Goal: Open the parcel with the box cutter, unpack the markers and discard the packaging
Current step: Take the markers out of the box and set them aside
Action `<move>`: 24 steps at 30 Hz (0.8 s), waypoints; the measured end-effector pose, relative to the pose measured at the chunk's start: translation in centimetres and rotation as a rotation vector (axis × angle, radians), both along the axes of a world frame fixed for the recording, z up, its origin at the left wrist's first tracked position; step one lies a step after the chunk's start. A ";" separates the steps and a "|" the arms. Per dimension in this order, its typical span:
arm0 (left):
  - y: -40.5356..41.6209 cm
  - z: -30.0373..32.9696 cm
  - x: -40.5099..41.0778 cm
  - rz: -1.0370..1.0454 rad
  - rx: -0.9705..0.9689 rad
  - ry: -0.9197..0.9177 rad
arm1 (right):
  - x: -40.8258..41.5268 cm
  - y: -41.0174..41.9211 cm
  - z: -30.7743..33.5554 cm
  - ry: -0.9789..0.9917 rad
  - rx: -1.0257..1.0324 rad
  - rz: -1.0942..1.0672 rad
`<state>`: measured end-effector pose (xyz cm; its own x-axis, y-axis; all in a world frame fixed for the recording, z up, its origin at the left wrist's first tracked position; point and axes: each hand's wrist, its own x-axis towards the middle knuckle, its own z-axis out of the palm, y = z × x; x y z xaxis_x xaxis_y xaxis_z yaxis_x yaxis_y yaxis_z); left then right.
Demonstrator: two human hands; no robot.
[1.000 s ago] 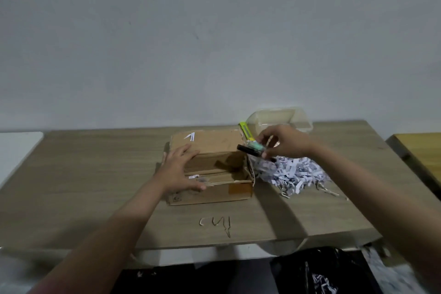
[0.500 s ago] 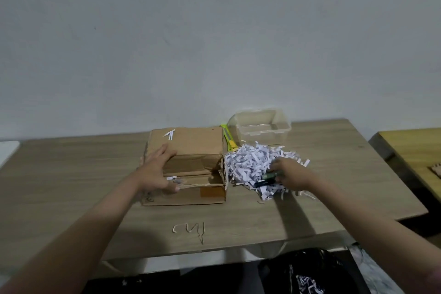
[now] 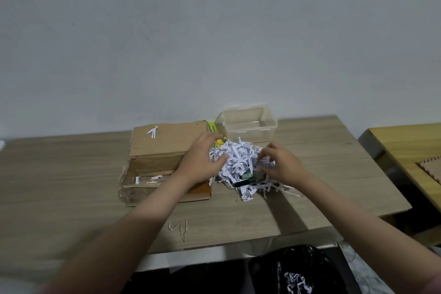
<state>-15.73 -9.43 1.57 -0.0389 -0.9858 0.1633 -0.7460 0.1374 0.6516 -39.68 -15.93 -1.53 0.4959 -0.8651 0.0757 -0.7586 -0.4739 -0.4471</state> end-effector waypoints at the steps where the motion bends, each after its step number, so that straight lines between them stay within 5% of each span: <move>1: -0.5 0.0 -1.2 -0.021 0.005 -0.025 | -0.1 -0.1 0.2 -0.024 -0.008 -0.007; 7: -3.8 -2.3 -5.2 -0.088 0.248 -0.243 | 1.0 -1.4 -0.5 -0.178 0.153 0.035; 11: -4.0 -3.9 -5.6 0.014 0.388 -0.457 | 0.5 -1.7 -2.3 -0.112 0.218 0.087; 18: -3.5 -4.1 -4.6 0.152 0.332 -0.480 | -2.9 -3.2 -3.2 -0.043 0.188 0.031; 24: -2.1 -4.4 -4.9 0.175 0.199 -0.458 | -1.7 -2.7 -2.9 -0.174 -0.090 0.015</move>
